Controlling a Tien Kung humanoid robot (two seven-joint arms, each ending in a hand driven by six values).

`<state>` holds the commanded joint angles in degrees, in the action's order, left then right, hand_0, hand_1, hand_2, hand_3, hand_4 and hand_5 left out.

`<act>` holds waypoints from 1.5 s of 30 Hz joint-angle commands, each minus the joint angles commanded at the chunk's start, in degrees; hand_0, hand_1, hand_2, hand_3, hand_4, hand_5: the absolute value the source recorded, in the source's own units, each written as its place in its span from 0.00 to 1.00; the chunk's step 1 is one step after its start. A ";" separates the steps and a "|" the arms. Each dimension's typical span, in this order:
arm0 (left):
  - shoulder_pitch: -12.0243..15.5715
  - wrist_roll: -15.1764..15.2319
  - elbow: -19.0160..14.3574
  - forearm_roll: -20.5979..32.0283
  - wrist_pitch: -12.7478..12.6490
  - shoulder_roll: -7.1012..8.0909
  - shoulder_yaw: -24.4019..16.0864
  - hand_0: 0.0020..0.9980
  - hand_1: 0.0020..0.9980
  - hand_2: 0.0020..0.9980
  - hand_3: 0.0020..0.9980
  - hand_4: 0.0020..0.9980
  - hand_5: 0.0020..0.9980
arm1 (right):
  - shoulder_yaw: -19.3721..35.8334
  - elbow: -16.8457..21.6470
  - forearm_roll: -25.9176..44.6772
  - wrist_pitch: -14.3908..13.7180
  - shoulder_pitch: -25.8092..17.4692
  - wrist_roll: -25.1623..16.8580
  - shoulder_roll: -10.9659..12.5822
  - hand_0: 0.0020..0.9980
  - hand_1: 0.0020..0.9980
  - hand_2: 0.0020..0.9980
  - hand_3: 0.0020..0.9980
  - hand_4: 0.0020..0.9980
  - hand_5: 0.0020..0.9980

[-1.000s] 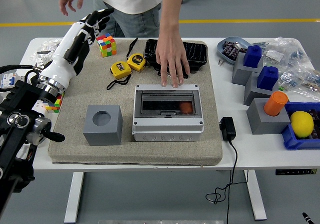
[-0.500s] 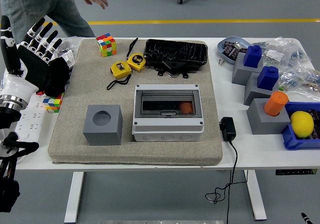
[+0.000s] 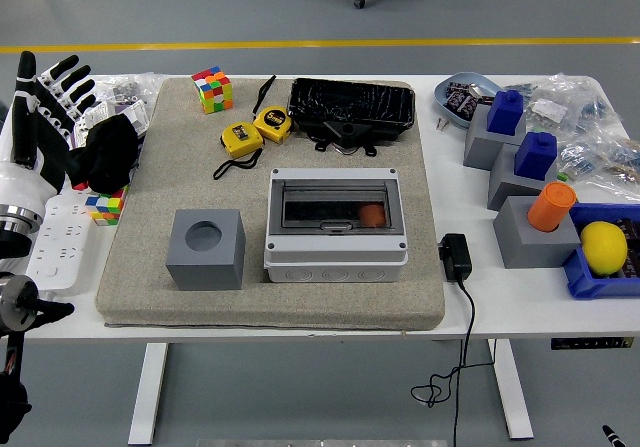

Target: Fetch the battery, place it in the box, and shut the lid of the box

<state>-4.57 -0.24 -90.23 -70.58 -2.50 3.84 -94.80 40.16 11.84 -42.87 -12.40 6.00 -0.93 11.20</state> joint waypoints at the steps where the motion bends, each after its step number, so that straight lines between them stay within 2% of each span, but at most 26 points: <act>1: 0.15 0.13 -0.08 -2.23 -0.23 -0.14 -0.03 0.79 0.82 0.77 0.75 1.00 1.00 | 0.07 -0.04 -0.19 -0.07 -0.04 -0.02 0.01 0.79 0.73 0.73 0.67 1.00 1.00; 4: 0.93 0.98 -0.06 -9.58 -1.70 -0.59 -0.04 0.79 0.82 0.77 0.75 1.00 1.00 | 1.08 -0.37 -2.30 -0.65 -0.15 -0.12 -0.05 0.79 0.73 0.73 0.67 1.00 1.00; 6: 1.34 1.60 0.13 -10.46 -2.66 -0.80 -0.15 0.79 0.82 0.77 0.75 1.00 1.00 | 3.19 -0.55 -5.47 -1.20 -0.10 -0.21 -0.20 0.79 0.73 0.73 0.67 1.00 1.00; 7: 1.54 1.88 0.21 -9.93 -3.09 -0.94 -0.23 0.60 0.65 0.56 0.58 1.00 0.87 | 4.53 -0.53 -8.00 -1.74 -0.04 -0.29 -0.26 0.98 0.74 0.59 0.23 0.86 0.45; 12: 1.84 3.38 0.46 -7.99 -6.34 -1.15 -0.36 0.60 0.65 0.56 0.58 1.00 0.87 | 7.18 -0.09 -16.08 -3.83 0.05 0.18 -0.37 0.98 0.74 0.59 0.23 0.86 0.45; 13: 1.84 3.53 0.38 -7.91 -6.81 -1.14 -0.26 0.44 0.49 0.38 0.41 1.00 0.82 | 6.88 0.13 -16.51 -4.05 0.02 0.78 -0.31 0.92 0.61 0.41 0.16 0.61 0.34; 18: 1.85 3.87 0.20 -7.76 -7.83 -1.17 0.13 0.44 0.49 0.38 0.41 1.00 0.82 | 5.96 1.15 -18.39 -5.26 -0.09 2.62 -0.21 0.92 0.61 0.41 0.16 0.61 0.34; 19: 1.89 3.93 0.15 -7.87 -7.89 -1.19 0.20 0.42 0.43 0.35 0.37 1.00 0.82 | 5.99 1.19 -18.41 -5.47 -0.11 2.56 -0.25 0.79 0.48 0.35 0.16 0.57 0.31; 24: 2.03 4.10 -0.17 -8.31 -7.69 -1.23 0.68 0.42 0.43 0.35 0.37 1.00 0.82 | 6.60 1.29 -19.08 -7.15 -0.15 1.84 -0.50 0.79 0.48 0.35 0.16 0.57 0.31; 25: 2.02 4.13 -0.27 -8.48 -7.64 -1.23 0.75 0.44 0.45 0.38 0.42 1.00 0.81 | 6.67 1.37 -19.48 -7.31 -0.13 1.88 -0.51 0.72 0.42 0.32 0.17 0.50 0.24; 30: 1.92 4.21 -0.61 -8.61 -7.59 -1.25 0.84 0.44 0.45 0.38 0.42 1.00 0.81 | 6.96 1.56 -21.44 -7.97 -0.09 2.48 -0.52 0.72 0.42 0.32 0.17 0.50 0.24; 31: 1.92 4.21 -0.63 -8.66 -7.58 -1.27 0.86 0.44 0.46 0.40 0.44 1.00 0.82 | 7.04 1.53 -21.94 -8.28 -0.14 2.71 -0.60 0.66 0.37 0.28 0.18 0.46 0.23; 32: 1.91 4.22 -0.61 -8.63 -7.60 -1.30 0.84 0.44 0.46 0.40 0.44 1.00 0.82 | 7.06 1.53 -22.08 -8.40 -0.16 2.82 -0.64 0.66 0.37 0.28 0.18 0.46 0.23; 36: 2.04 4.12 -0.67 -8.62 -7.53 -1.38 0.73 0.44 0.46 0.40 0.44 1.00 0.82 | 7.04 1.68 -22.28 -8.49 -0.27 3.14 -0.77 0.66 0.37 0.28 0.18 0.46 0.23; 37: 2.07 4.09 -0.67 -8.63 -7.51 -1.39 0.74 0.45 0.47 0.41 0.46 1.00 0.81 | 7.00 1.75 -22.31 -8.46 -0.26 3.26 -0.79 0.61 0.34 0.25 0.18 0.42 0.23; 42: 2.18 3.97 -0.52 -8.61 -7.39 -1.47 0.96 0.45 0.47 0.41 0.46 1.00 0.81 | 6.82 2.44 -22.63 -7.64 -0.29 4.49 -0.72 0.61 0.34 0.25 0.18 0.42 0.23; 43: 2.19 3.96 -0.50 -8.61 -7.38 -1.50 1.02 0.45 0.48 0.43 0.47 1.00 0.82 | 6.90 2.44 -22.77 -7.68 -0.28 4.56 -0.76 0.52 0.29 0.21 0.19 0.30 0.18; 45: 2.22 3.93 -0.47 -8.61 -7.35 -1.55 1.07 0.45 0.48 0.43 0.47 1.00 0.82 | 6.94 2.45 -22.79 -7.79 -0.28 4.65 -0.78 0.52 0.29 0.21 0.19 0.30 0.18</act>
<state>-2.35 3.69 -90.70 -79.20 -9.85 2.29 -93.74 47.10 14.29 -65.66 -20.19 5.72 3.72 10.42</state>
